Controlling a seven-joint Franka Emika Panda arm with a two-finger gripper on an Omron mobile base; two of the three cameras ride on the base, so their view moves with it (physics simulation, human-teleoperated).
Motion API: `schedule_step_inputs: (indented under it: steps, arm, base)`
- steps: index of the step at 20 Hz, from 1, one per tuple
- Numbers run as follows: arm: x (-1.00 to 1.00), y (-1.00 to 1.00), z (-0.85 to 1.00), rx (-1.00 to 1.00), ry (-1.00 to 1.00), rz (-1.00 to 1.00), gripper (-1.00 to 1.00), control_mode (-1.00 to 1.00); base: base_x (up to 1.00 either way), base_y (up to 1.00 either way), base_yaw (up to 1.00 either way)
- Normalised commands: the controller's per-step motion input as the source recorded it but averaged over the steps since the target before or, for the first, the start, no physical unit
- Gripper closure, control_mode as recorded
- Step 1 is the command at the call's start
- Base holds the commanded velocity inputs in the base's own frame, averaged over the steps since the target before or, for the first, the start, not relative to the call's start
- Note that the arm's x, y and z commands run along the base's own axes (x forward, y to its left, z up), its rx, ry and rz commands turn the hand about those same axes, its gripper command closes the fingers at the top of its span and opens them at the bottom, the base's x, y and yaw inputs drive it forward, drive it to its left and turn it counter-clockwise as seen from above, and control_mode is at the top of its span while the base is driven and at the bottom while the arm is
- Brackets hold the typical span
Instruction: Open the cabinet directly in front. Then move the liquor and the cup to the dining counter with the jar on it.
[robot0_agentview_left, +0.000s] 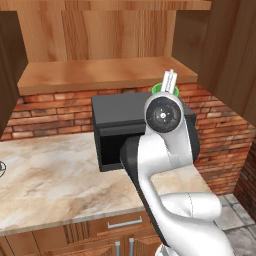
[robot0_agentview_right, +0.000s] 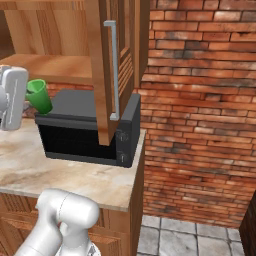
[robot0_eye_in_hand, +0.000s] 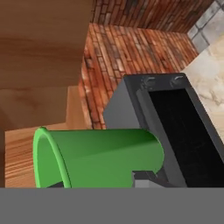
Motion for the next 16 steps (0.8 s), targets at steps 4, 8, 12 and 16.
schedule_step_inputs:
  steps: [4, 8, 12, 16]
  arm:
    - [-0.22, 0.15, -0.23, 0.0, 0.0, 0.01, 1.0, 1.0]
    - [0.0, 0.0, 0.0, 0.0, 0.0, 0.0, 1.0, 1.0]
    - [0.0, 0.0, 0.0, 0.0, 0.0, 0.0, 1.0, 1.0]
    - [0.0, 0.0, 0.0, 0.0, 0.0, 0.0, 1.0, 1.0]
  base:
    - [-0.16, 0.09, 0.01]
    - [-0.83, 0.5, 0.05]
    - [-0.77, 0.58, 0.05]
    - [-0.67, 0.62, 0.07]
